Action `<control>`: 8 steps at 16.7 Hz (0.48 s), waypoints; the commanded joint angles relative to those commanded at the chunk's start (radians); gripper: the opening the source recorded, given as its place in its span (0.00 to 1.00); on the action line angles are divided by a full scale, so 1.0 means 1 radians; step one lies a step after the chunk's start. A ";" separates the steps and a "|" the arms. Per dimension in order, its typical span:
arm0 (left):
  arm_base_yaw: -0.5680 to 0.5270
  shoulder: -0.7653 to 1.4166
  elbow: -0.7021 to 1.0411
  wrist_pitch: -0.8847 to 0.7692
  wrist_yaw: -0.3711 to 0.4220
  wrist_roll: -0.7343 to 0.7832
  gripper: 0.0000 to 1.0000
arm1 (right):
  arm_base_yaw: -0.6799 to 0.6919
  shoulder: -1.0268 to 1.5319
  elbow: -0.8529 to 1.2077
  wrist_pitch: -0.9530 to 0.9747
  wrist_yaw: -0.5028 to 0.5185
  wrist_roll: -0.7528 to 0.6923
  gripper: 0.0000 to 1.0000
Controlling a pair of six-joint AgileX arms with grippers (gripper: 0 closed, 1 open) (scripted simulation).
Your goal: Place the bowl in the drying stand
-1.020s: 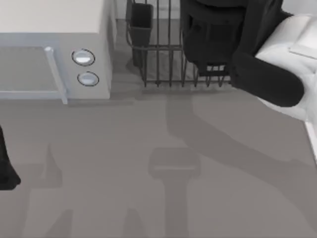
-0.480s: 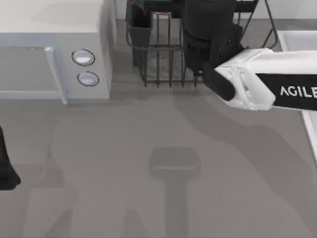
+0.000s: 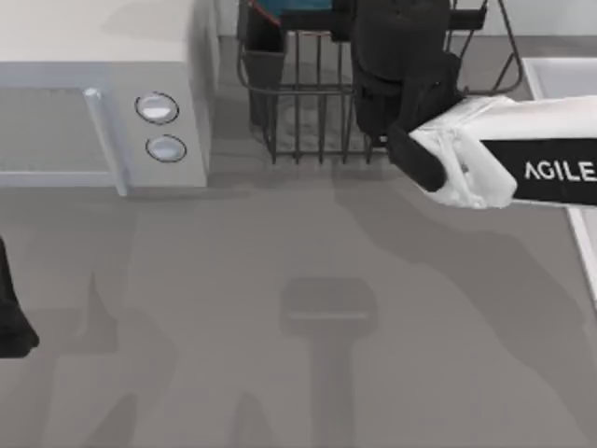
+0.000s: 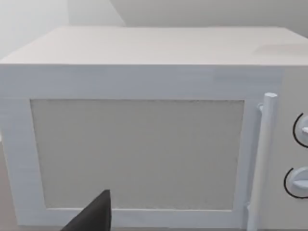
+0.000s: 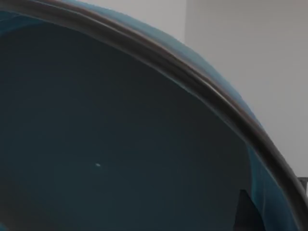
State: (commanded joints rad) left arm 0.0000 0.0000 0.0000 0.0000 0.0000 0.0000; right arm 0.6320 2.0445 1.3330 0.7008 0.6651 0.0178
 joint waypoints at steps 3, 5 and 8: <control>0.000 0.000 0.000 0.000 0.000 0.000 1.00 | 0.000 0.000 0.000 0.000 0.000 0.000 0.38; 0.000 0.000 0.000 0.000 0.000 0.000 1.00 | 0.000 0.000 0.000 0.000 0.000 0.000 0.53; 0.000 0.000 0.000 0.000 0.000 0.000 1.00 | 0.000 0.000 0.000 0.000 0.000 0.000 0.75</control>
State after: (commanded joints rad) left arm 0.0000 0.0000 0.0000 0.0000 0.0000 0.0000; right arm 0.6320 2.0445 1.3330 0.7008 0.6651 0.0178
